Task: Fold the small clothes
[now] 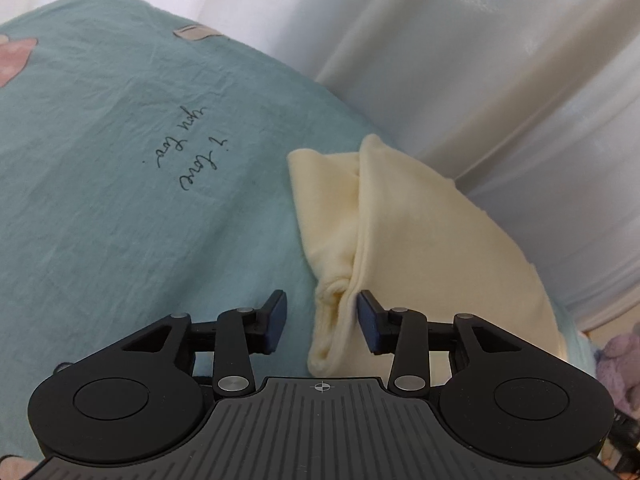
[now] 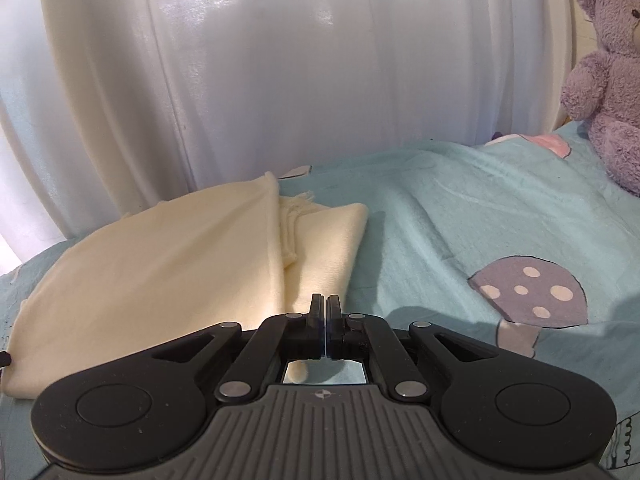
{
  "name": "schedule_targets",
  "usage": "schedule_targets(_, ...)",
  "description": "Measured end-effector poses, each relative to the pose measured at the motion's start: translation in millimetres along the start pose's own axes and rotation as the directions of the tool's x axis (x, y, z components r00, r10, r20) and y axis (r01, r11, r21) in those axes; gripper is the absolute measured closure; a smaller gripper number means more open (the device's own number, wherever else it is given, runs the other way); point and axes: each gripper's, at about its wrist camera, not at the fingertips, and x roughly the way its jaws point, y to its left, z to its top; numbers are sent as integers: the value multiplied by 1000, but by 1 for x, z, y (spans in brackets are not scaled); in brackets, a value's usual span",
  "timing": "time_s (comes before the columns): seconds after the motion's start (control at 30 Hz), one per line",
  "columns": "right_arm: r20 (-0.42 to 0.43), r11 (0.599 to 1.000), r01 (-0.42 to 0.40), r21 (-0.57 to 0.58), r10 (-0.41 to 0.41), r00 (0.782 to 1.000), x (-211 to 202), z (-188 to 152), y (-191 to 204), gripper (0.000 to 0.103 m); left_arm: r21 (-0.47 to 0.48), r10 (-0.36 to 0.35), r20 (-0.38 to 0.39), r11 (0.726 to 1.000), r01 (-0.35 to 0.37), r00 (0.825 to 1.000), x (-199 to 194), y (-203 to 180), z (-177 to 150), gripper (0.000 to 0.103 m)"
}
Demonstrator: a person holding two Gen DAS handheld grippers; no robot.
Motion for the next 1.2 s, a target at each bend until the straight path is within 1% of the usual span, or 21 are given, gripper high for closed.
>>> schedule_targets(0.1, 9, 997, -76, -26, 76, 997, 3, 2, 22, 102, -26, -43, 20, 999, 44, 999, 8, 2, 8, 54)
schedule_targets(0.13, 6, 994, -98, -42, 98, 995, 4, 1, 31, 102, -44, -48, 18, 998, 49, 999, 12, 3, 11, 54)
schedule_targets(0.2, -8, 987, -147, -64, 146, 989, 8, -1, 46, 102, -94, -94, -3, 991, 93, 996, 23, 8, 16, 55)
schedule_targets(0.23, -22, 983, -172, -70, 171, 985, 10, -3, 53, 102, -124, -107, 3, 987, 106, 994, 27, 11, 18, 57)
schedule_targets(0.3, -51, 971, -228, -75, 225, 973, 16, -7, 65, 102, -159, -118, 15, 980, 119, 993, 30, 14, 20, 57)
schedule_targets(0.37, -72, 953, -287, -101, 280, 957, 23, -13, 84, 102, -171, -122, 24, 977, 124, 992, 32, 14, 22, 57)
schedule_targets(0.43, -76, 936, -318, -149, 310, 948, 29, -19, 104, 100, -155, -122, 26, 980, 124, 992, 34, 12, 23, 58)
schedule_targets(0.47, -79, 930, -325, -172, 316, 946, 32, -22, 114, 99, -144, -121, 28, 982, 124, 992, 36, 11, 24, 60)
schedule_targets(0.53, -92, 915, -347, -207, 335, 938, 40, -28, 138, 93, -132, -118, 25, 984, 120, 993, 39, 9, 25, 64)
schedule_targets(0.57, -103, 907, -363, -214, 349, 932, 43, -30, 146, 87, -137, -118, 24, 983, 120, 993, 41, 9, 26, 67)
schedule_targets(0.6, -112, 901, -375, -219, 358, 927, 47, -32, 155, 86, -150, -117, 22, 982, 119, 993, 42, 10, 27, 71)
schedule_targets(0.63, -121, 896, -382, -227, 363, 924, 48, -36, 163, 86, -158, -120, 20, 980, 121, 993, 42, 11, 28, 76)
schedule_targets(0.67, -133, 889, -390, -241, 368, 920, 48, -41, 170, 86, -158, -123, 21, 979, 125, 992, 41, 10, 28, 77)
schedule_targets(0.7, -150, 885, -385, -261, 357, 922, 51, -45, 176, 87, -152, -121, 25, 981, 124, 992, 40, 9, 27, 79)
schedule_targets(0.73, -169, 888, -365, -279, 329, 929, 55, -49, 181, 87, -136, -111, 28, 984, 114, 993, 39, 6, 27, 80)
schedule_targets(0.77, -154, 889, -356, -287, 324, 933, 56, -52, 182, 88, -121, -100, 31, 987, 103, 994, 38, 3, 27, 80)
schedule_targets(0.83, -162, 891, -356, -280, 322, 933, 52, -51, 180, 88, -93, -78, 33, 992, 81, 996, 36, -3, 27, 81)
schedule_targets(0.9, -156, 905, -349, -243, 319, 935, 48, -45, 169, 88, -55, -59, 37, 997, 61, 998, 32, -11, 28, 81)
schedule_targets(1.03, -109, 931, -309, -194, 293, 950, 35, -31, 145, 88, 36, -40, 71, 999, 37, 997, 20, -35, 28, 82)
schedule_targets(1.1, -77, 943, -285, -174, 275, 958, 27, -27, 131, 88, 84, -42, 86, 996, 35, 995, 15, -51, 26, 82)
schedule_targets(1.2, -49, 957, -257, -132, 253, 966, 20, -21, 112, 88, 132, -61, 89, 990, 49, 994, 13, -74, 22, 83)
